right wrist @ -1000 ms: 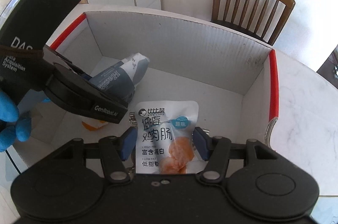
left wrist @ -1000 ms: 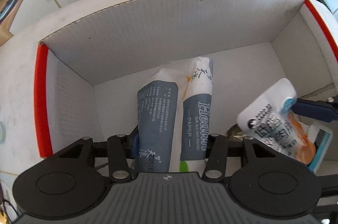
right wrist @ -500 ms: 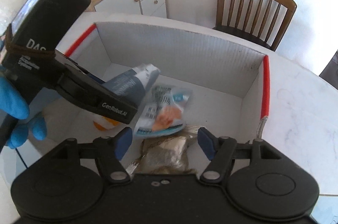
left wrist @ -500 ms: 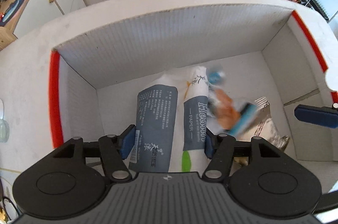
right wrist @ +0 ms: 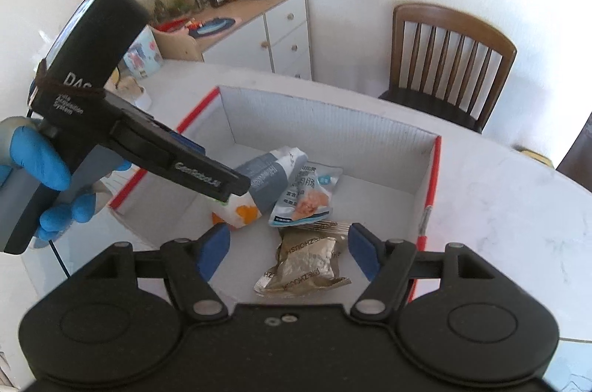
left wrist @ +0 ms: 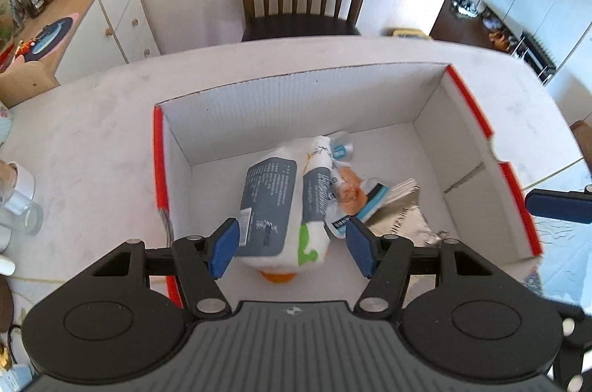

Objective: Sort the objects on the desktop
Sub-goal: 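Open the left tool to drop the tissue pack while the right tool releases the pouch, then withdraw both tools from the box toward the remaining items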

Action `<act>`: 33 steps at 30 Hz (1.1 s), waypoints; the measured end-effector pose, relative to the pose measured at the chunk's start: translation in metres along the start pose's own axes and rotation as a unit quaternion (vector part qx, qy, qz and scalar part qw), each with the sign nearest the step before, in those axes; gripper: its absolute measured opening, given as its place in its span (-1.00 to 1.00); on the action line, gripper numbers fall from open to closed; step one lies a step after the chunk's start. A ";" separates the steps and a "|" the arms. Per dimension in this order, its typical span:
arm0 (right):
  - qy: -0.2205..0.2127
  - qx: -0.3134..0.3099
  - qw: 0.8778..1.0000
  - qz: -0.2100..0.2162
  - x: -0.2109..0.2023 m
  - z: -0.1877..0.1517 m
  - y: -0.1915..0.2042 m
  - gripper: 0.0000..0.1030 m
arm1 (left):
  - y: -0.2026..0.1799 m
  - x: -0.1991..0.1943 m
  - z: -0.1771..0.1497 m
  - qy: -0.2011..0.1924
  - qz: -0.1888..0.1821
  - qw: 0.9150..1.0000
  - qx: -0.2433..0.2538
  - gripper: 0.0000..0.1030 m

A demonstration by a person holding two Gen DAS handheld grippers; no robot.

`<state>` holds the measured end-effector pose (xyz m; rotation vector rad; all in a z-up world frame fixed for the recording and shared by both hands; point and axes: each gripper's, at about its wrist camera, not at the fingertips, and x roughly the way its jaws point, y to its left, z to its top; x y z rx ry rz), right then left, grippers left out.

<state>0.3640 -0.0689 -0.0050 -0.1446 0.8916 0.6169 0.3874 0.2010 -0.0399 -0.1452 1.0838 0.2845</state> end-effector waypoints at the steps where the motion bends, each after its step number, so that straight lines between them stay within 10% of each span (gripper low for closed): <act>1: -0.003 0.001 1.000 0.001 -0.005 -0.001 -0.002 0.37 | 0.003 -0.003 0.000 -0.004 -0.004 1.000 0.000 0.21; 33: -0.065 0.024 0.997 -0.023 -0.100 -0.098 0.000 0.47 | -0.043 -0.103 -0.162 -0.099 -0.043 0.993 0.047 0.25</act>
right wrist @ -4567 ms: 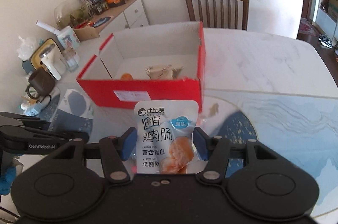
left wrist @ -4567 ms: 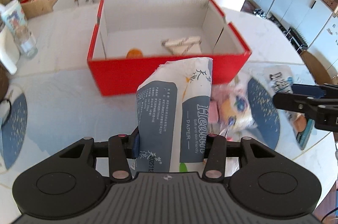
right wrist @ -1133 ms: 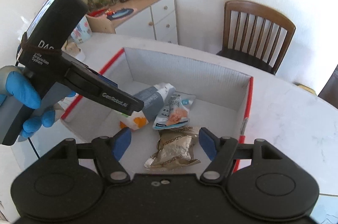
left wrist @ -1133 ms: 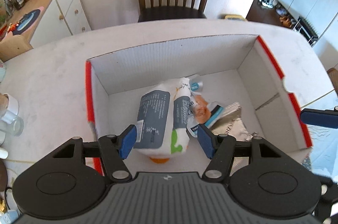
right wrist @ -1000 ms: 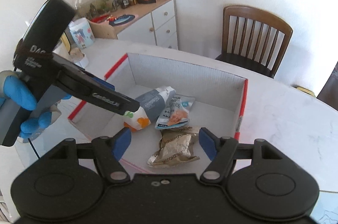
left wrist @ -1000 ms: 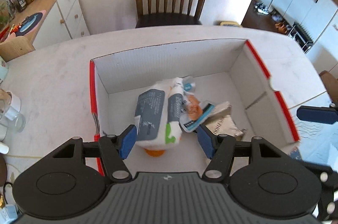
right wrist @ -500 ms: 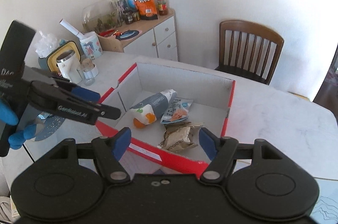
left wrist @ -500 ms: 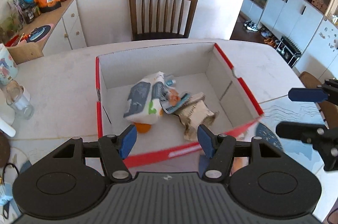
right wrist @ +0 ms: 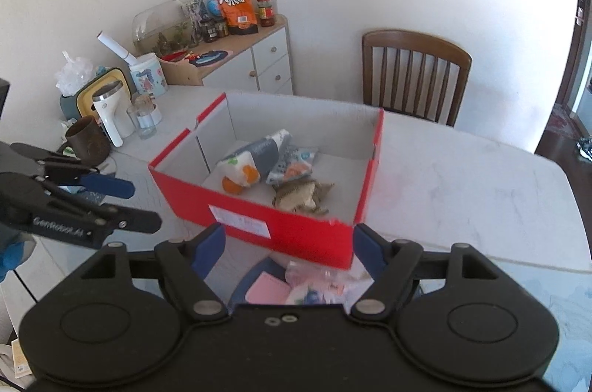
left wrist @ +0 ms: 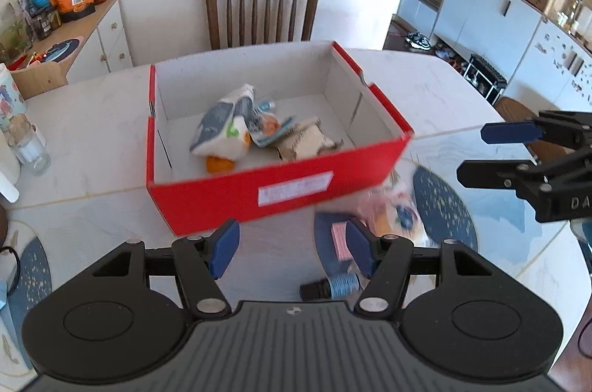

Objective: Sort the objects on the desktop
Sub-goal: 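Withdraw both tools from the box toward the remaining items, then grasp the white plush tooth with the left tool while the right tool grasps the clear bead bag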

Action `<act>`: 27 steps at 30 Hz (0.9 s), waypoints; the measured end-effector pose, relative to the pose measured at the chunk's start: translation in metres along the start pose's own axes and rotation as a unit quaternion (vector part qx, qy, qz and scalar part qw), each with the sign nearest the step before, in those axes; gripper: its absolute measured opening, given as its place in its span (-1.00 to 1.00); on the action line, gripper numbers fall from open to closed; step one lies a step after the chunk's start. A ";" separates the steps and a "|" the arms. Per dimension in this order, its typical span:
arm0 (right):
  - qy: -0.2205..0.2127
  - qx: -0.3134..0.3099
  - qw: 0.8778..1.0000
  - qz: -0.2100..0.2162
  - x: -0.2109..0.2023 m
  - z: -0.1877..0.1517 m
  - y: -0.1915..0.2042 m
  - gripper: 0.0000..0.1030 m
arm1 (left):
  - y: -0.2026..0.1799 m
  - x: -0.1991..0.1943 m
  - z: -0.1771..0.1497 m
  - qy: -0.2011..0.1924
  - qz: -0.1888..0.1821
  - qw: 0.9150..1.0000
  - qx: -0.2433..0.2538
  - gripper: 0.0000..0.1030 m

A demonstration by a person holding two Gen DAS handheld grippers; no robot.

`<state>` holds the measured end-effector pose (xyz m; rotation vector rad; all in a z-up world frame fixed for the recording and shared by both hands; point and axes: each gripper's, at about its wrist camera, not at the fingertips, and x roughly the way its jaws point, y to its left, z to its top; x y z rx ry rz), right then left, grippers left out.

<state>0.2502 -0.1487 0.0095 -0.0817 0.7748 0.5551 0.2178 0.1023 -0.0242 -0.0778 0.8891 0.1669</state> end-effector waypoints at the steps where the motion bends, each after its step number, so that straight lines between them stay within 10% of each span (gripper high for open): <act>1: 0.002 0.001 1.000 0.000 0.000 -0.004 0.000 0.47 | -0.001 0.000 -0.006 0.001 -0.003 1.000 0.002 0.29; 18: 0.073 0.007 0.997 -0.004 0.019 -0.093 0.029 0.50 | -0.018 0.027 -0.094 0.035 -0.008 0.997 0.062 0.99; 27: 0.101 0.023 0.995 -0.004 0.031 -0.117 0.036 0.46 | -0.035 0.045 -0.128 0.039 -0.030 0.994 0.096 0.99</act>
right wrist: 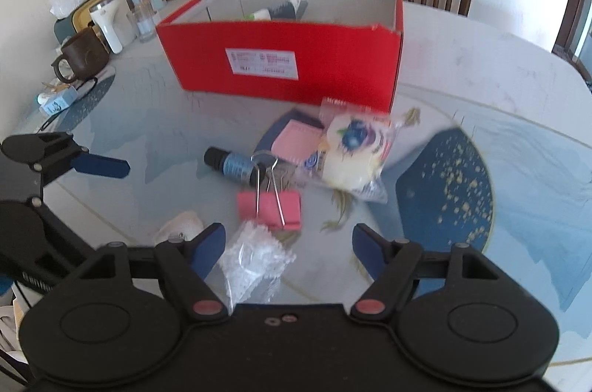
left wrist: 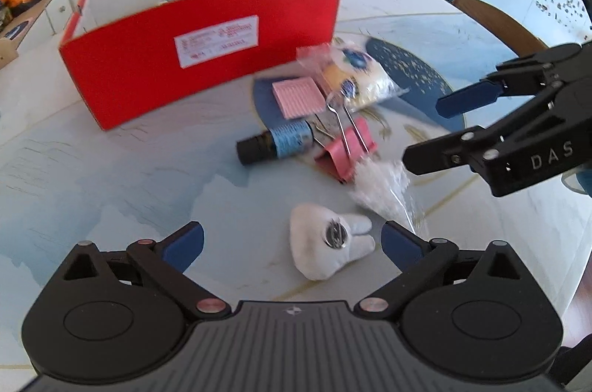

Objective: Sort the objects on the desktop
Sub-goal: 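Grasp the white plush tooth with the left tool while the right tool grasps the clear bead bag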

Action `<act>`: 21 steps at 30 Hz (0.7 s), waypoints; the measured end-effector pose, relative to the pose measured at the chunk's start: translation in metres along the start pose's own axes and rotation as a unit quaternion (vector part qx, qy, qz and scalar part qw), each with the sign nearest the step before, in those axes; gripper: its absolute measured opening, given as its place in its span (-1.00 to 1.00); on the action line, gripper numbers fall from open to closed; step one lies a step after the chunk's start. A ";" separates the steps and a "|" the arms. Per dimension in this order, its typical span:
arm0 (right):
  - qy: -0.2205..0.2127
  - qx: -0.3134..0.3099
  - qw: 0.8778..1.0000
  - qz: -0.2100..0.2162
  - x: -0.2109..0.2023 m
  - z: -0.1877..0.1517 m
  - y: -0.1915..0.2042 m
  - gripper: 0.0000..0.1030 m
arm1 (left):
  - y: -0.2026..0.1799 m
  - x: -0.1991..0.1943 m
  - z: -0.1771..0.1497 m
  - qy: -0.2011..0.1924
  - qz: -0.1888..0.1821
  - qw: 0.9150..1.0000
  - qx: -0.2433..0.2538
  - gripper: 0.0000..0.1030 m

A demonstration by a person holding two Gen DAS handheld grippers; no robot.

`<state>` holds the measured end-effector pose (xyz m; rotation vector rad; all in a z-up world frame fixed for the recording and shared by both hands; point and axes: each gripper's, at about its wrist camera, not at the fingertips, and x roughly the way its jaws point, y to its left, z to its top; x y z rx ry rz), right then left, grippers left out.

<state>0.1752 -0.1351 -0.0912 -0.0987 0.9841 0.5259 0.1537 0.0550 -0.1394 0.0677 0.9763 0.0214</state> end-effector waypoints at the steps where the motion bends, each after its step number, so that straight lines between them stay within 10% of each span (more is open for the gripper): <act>1: 0.002 0.002 1.000 0.000 0.002 -0.002 0.001 0.46 | -0.002 0.002 -0.002 0.000 -0.002 1.000 0.001 0.99; 21: 0.037 0.009 0.999 -0.003 0.035 -0.014 0.018 0.37 | -0.014 0.026 -0.017 -0.012 0.012 1.000 0.016 0.99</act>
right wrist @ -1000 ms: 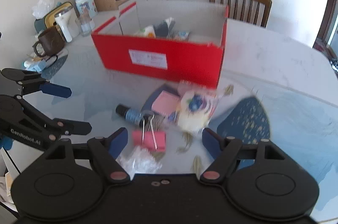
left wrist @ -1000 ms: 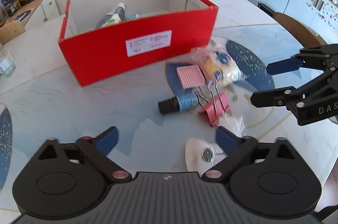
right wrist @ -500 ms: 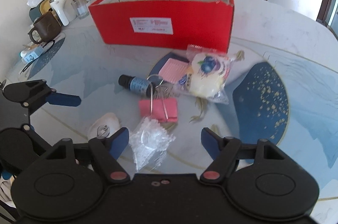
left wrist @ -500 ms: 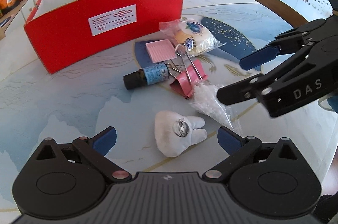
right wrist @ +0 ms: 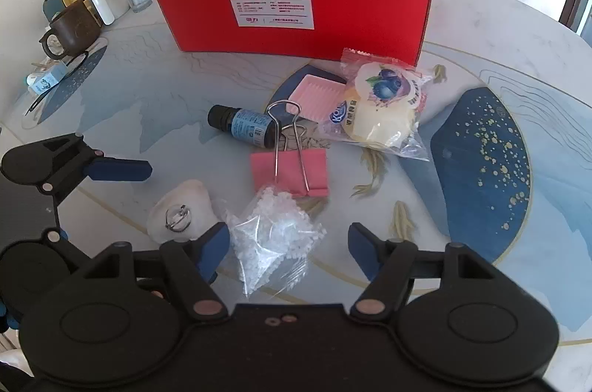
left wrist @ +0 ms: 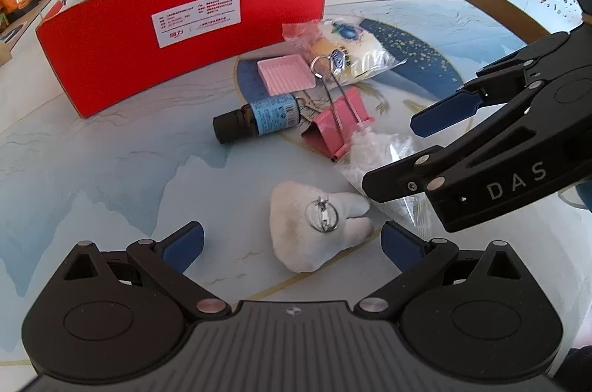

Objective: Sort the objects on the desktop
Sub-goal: 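Grasp the white plush tooth with the left tool while the right tool grasps the clear bead bag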

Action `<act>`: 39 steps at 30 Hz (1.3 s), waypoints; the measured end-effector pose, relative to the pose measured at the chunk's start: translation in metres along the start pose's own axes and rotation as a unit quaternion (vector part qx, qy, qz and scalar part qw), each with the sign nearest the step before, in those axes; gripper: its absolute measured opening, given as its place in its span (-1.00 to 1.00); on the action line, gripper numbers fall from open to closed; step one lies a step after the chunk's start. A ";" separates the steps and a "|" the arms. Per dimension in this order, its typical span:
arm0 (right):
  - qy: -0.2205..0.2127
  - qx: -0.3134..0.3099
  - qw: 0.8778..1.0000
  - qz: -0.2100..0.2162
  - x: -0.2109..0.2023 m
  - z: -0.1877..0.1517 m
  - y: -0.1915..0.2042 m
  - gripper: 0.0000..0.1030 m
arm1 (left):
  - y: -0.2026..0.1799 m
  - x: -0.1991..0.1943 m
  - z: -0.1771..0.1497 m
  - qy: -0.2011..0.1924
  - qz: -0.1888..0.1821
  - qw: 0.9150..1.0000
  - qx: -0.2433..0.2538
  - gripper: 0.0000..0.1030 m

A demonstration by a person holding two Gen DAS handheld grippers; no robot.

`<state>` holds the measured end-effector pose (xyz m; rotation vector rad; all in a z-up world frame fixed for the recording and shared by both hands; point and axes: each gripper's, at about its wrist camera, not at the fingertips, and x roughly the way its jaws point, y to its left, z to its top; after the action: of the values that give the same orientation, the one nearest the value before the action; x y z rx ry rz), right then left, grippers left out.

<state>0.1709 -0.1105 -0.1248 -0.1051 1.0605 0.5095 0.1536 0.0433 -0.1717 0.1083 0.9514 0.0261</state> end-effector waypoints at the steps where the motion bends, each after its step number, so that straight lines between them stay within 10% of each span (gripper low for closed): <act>1: 0.001 -0.001 1.000 0.000 0.001 0.000 0.001 0.36 | 0.000 0.001 0.000 0.001 0.001 1.000 -0.001 0.99; 39: 0.023 0.061 0.998 0.002 -0.011 -0.015 -0.032 -0.13 | -0.005 -0.004 0.012 0.005 -0.023 1.000 -0.012 0.08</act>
<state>0.1685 -0.1476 -0.1281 -0.0079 1.1333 0.4466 0.1608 0.0373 -0.1626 0.0634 0.9627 -0.0041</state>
